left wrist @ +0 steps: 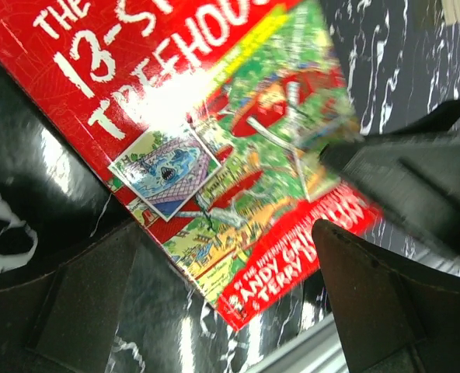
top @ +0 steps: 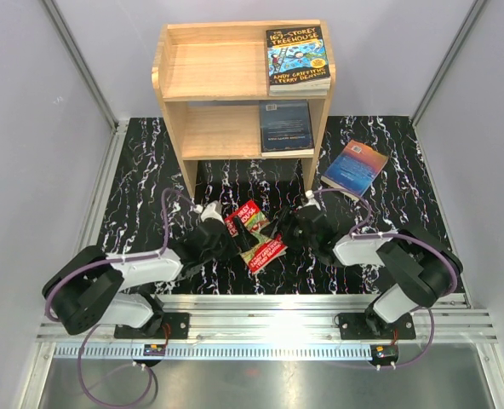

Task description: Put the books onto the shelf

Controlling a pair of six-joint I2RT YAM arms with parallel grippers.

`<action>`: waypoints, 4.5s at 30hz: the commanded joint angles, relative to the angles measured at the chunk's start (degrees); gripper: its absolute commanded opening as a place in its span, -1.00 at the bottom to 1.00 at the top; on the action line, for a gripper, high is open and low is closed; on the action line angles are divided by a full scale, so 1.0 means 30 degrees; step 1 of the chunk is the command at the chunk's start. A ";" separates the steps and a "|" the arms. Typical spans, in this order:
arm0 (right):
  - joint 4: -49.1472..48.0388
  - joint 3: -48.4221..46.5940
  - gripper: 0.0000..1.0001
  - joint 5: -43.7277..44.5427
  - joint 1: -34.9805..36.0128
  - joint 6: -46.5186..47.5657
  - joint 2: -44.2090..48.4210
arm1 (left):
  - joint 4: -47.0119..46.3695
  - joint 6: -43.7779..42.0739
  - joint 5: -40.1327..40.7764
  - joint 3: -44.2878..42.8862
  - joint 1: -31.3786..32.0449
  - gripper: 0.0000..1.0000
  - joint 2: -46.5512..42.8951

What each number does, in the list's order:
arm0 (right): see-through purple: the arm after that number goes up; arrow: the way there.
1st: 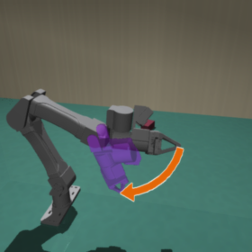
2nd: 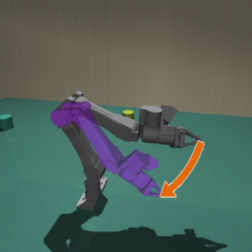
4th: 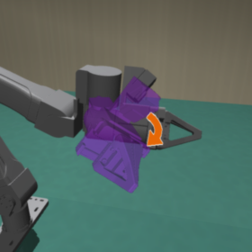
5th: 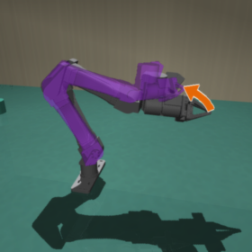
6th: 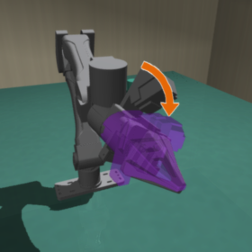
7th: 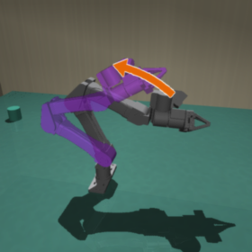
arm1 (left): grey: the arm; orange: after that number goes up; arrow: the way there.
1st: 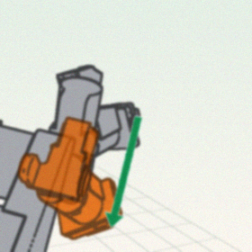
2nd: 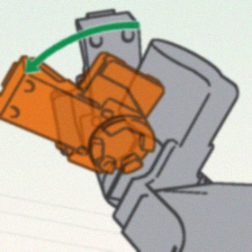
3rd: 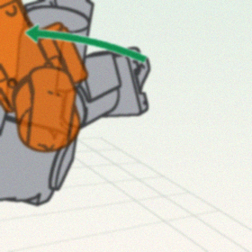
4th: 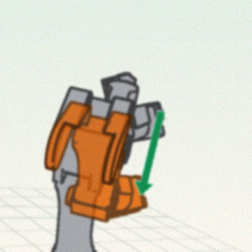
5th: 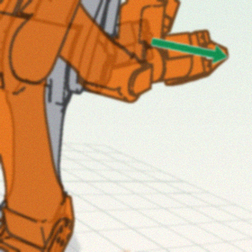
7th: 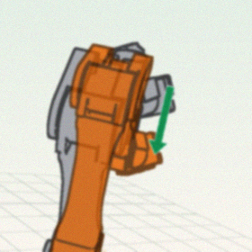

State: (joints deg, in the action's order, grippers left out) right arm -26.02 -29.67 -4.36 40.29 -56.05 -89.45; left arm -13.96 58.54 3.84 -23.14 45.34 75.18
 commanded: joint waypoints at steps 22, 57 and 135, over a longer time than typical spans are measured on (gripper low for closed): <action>1.3789 -0.1122 -1.00 0.4407 0.3561 -0.0388 1.3810 | 0.1896 -0.0265 0.0595 -0.0403 0.1028 0.97 -0.1205; 1.9221 -2.1486 -1.00 0.6907 -0.1886 0.5325 0.1519 | 0.4594 -0.1467 0.1181 0.1268 0.0970 0.97 -1.1437; 1.7823 -1.2154 1.00 0.2345 -0.4466 0.5617 0.6542 | 1.1159 -0.6975 0.3056 -1.8518 -0.3072 0.97 0.4566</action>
State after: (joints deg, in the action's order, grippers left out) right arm 35.94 -76.18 11.64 26.87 -41.47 -76.86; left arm 23.73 38.57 13.17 -84.20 36.21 95.33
